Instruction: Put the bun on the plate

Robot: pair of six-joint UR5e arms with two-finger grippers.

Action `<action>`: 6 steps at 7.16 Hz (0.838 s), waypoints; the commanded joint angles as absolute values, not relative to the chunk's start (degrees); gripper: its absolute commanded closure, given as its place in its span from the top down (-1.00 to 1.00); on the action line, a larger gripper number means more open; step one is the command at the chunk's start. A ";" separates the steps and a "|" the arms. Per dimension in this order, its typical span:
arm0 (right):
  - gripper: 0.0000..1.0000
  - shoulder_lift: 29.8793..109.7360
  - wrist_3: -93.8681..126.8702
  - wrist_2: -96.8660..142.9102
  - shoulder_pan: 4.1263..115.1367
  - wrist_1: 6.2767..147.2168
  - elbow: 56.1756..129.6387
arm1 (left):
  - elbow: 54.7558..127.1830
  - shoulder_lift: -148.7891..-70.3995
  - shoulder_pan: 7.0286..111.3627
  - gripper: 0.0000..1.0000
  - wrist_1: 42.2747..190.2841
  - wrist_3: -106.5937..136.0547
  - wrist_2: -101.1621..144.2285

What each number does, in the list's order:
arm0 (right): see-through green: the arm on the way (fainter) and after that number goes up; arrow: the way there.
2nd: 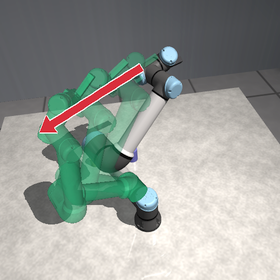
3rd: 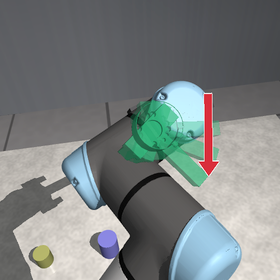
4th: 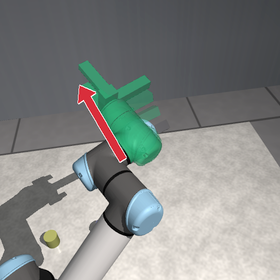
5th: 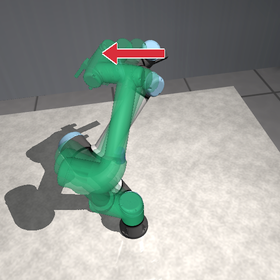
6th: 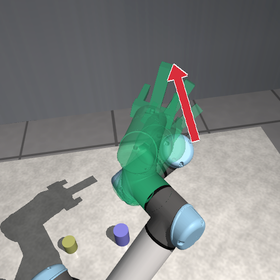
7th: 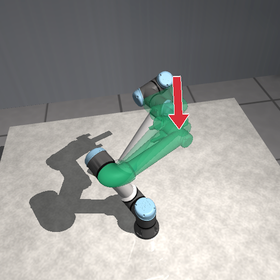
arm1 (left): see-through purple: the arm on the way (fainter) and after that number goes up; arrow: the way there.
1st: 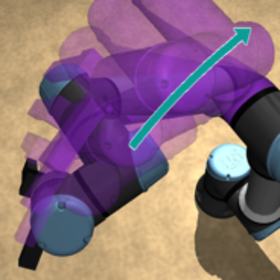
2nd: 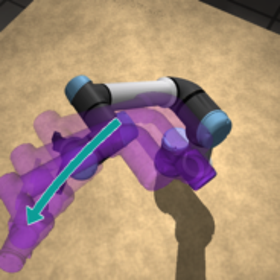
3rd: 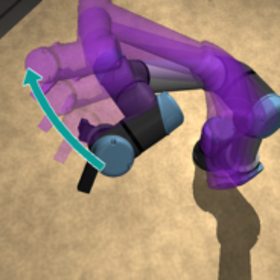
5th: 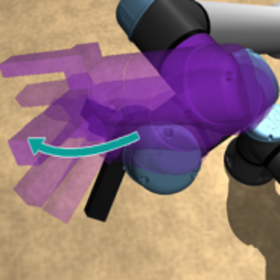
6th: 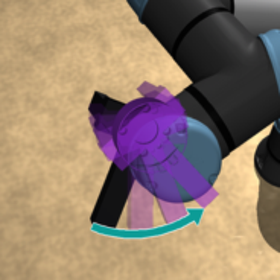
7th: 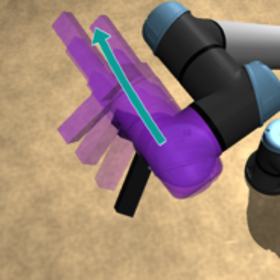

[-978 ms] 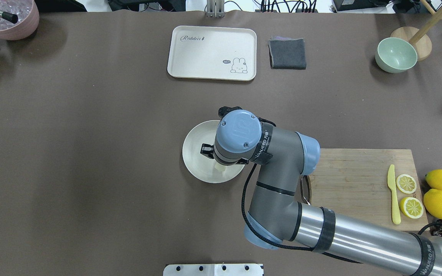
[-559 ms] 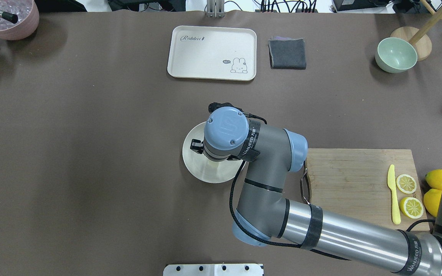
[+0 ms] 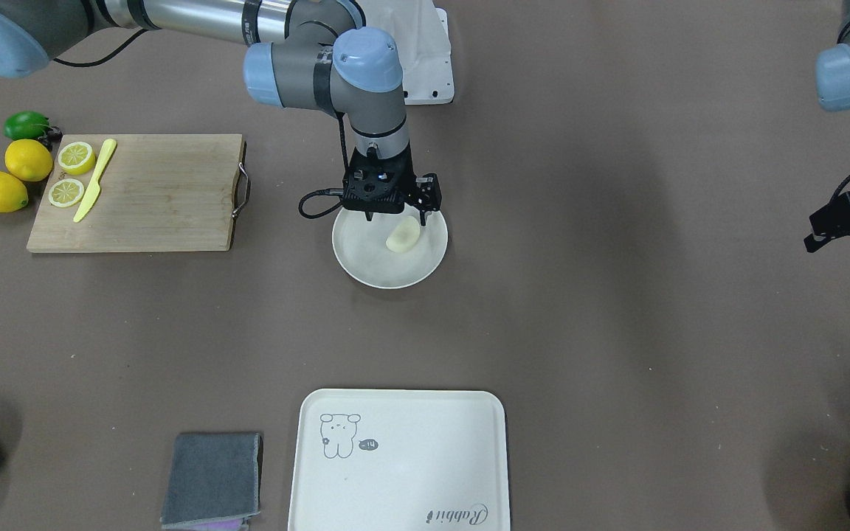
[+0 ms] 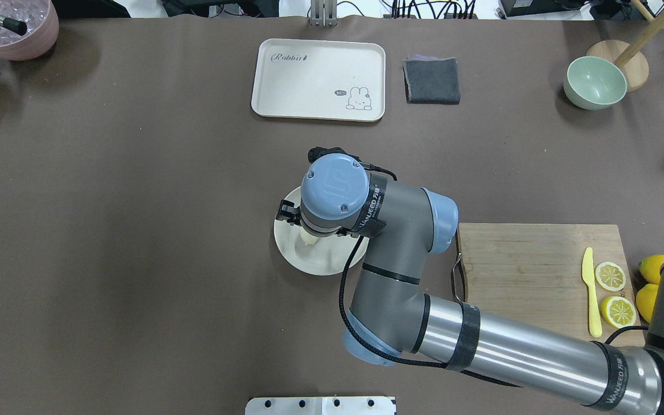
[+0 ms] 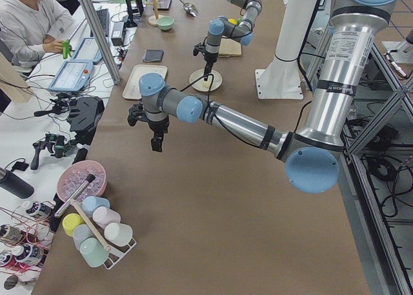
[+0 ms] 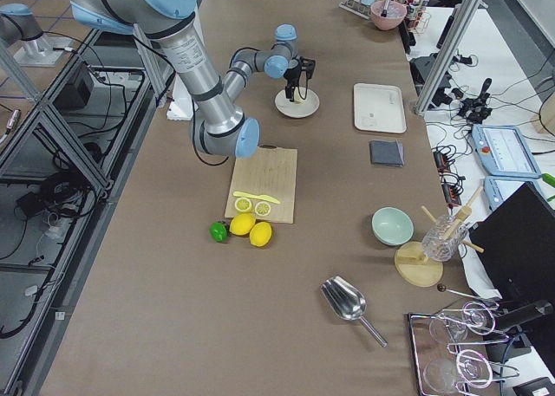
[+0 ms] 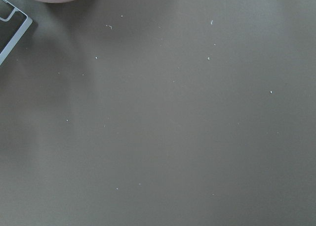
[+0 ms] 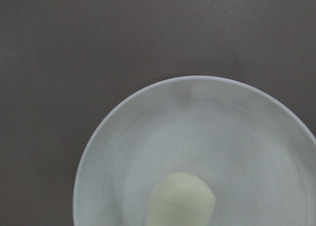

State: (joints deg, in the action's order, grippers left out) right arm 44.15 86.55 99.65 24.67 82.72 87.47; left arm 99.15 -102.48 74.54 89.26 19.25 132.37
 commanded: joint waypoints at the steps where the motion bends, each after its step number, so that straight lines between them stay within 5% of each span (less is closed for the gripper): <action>1: 1.00 43.59 85.96 100.72 26.80 83.23 87.80 | 99.40 -100.83 75.05 0.97 88.95 19.16 132.54; 6: 1.00 51.47 63.71 116.25 45.83 87.09 91.74 | 97.21 -94.57 89.60 0.96 76.96 -4.92 136.67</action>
State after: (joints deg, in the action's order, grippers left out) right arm 48.02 72.29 112.11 40.30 85.66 89.78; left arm 97.79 -94.83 84.82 82.74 4.96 136.29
